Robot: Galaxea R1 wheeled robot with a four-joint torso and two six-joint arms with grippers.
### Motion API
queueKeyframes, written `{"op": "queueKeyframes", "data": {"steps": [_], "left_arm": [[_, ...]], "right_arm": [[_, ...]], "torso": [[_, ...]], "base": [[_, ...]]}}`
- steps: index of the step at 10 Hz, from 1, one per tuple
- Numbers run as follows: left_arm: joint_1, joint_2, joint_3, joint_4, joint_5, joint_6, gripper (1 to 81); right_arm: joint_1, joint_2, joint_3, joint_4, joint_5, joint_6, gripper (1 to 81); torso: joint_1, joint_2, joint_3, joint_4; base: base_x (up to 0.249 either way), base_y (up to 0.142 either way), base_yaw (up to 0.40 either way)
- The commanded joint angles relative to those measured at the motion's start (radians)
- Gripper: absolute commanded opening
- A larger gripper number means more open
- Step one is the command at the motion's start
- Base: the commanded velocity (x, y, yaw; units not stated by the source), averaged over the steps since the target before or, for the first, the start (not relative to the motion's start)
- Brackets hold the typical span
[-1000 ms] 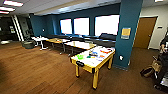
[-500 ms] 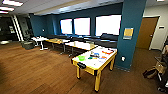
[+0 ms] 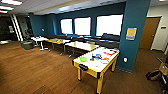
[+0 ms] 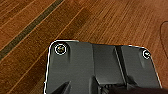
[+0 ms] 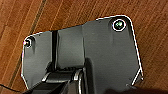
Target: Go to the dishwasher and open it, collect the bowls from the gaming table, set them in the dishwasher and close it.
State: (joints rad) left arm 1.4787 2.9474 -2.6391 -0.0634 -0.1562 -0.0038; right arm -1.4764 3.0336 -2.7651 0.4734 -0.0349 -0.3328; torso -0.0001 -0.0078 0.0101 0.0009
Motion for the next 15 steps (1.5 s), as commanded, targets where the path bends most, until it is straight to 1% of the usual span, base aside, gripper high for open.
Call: {"op": "queueKeyframes", "data": {"steps": [1,15], "left_arm": [[-0.062,-0.005,0.002,0.008,0.043,-0.002,81.1],[-0.062,-0.005,0.002,0.007,0.043,-0.004,81.1]], "right_arm": [[0.064,-0.002,0.000,0.002,-0.063,-0.003,81.1],[0.066,-0.002,0.001,0.001,-0.063,-0.003,81.1]], "torso": [[0.000,0.000,0.000,0.000],[0.000,0.000,0.000,0.000]], "base": [[0.155,0.079,0.000],[0.155,0.077,0.000]]}}
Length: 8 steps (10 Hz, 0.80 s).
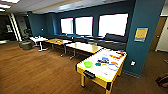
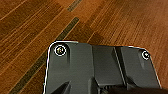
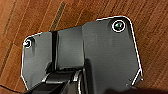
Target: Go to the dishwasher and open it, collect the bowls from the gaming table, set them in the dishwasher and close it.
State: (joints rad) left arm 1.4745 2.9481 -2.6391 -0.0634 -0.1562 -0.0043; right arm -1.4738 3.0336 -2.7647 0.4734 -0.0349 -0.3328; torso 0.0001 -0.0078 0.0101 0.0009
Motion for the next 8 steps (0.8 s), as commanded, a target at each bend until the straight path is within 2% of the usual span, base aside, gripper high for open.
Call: {"op": "queueKeyframes", "data": {"steps": [1,6,8], "left_arm": [[-0.058,-0.006,0.002,0.008,0.043,-0.002,81.1],[-0.058,-0.001,0.001,0.008,0.043,-0.002,81.1],[-0.059,0.000,0.001,0.010,0.043,-0.002,81.1]], "right_arm": [[0.063,-0.002,-0.001,0.001,-0.063,-0.003,81.1],[0.063,-0.002,0.001,-0.001,-0.063,-0.003,81.1],[0.065,-0.002,0.001,-0.001,-0.063,-0.003,81.1]], "torso": [[0.000,0.000,0.000,0.000],[0.000,0.000,0.000,0.000],[0.000,0.000,0.000,0.000]], "base": [[0.155,0.072,0.000],[0.155,0.067,0.000],[0.155,0.000,0.000]]}}
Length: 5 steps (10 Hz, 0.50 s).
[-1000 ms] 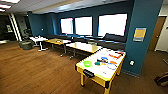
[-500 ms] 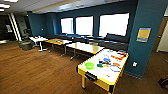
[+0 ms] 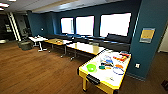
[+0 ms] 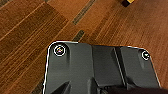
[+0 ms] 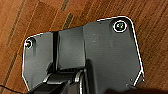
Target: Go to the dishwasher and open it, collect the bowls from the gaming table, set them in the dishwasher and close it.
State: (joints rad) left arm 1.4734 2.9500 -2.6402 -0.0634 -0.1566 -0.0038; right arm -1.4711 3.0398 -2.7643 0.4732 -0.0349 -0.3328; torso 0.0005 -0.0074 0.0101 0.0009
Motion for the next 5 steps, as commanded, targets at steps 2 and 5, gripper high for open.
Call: {"op": "queueKeyframes", "data": {"steps": [2,5], "left_arm": [[-0.057,-0.001,0.002,0.008,0.043,-0.002,81.1],[-0.057,-0.001,0.002,0.007,0.043,-0.004,81.1]], "right_arm": [[0.063,-0.008,0.000,-0.001,-0.063,-0.003,81.1],[0.063,-0.008,0.000,0.001,-0.063,-0.003,81.1]], "torso": [[0.000,0.000,0.000,0.000],[0.000,0.000,0.000,0.000]], "base": [[0.155,0.000,0.000],[0.159,0.033,0.000]]}}
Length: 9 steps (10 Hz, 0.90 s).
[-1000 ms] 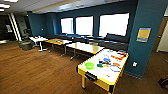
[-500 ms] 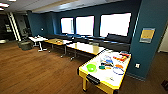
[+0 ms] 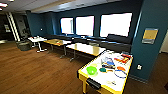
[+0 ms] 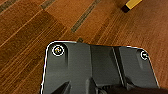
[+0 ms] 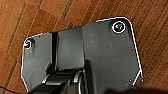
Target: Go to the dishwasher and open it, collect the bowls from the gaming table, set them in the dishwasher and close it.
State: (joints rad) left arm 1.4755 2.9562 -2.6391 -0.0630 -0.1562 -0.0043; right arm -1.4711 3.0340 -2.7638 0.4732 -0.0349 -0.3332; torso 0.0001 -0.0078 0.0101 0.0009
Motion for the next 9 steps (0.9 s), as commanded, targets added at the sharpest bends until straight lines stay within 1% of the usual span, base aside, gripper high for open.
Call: {"op": "queueKeyframes", "data": {"steps": [1,5,9], "left_arm": [[-0.060,-0.008,0.001,0.005,0.043,-0.002,81.1],[-0.060,-0.009,0.001,0.002,0.043,-0.002,81.1],[-0.060,-0.008,0.001,0.003,0.043,-0.002,81.1]], "right_arm": [[0.063,-0.001,0.000,0.001,-0.063,-0.003,81.1],[0.065,-0.002,-0.002,0.001,-0.063,-0.003,81.1],[0.063,-0.002,-0.002,0.001,-0.063,-0.003,81.1]], "torso": [[0.000,0.000,0.000,0.000],[0.000,0.000,0.000,0.000],[0.000,0.000,0.000,0.000]], "base": [[0.167,0.105,0.000],[0.167,0.102,0.000],[0.167,0.077,0.000]]}}
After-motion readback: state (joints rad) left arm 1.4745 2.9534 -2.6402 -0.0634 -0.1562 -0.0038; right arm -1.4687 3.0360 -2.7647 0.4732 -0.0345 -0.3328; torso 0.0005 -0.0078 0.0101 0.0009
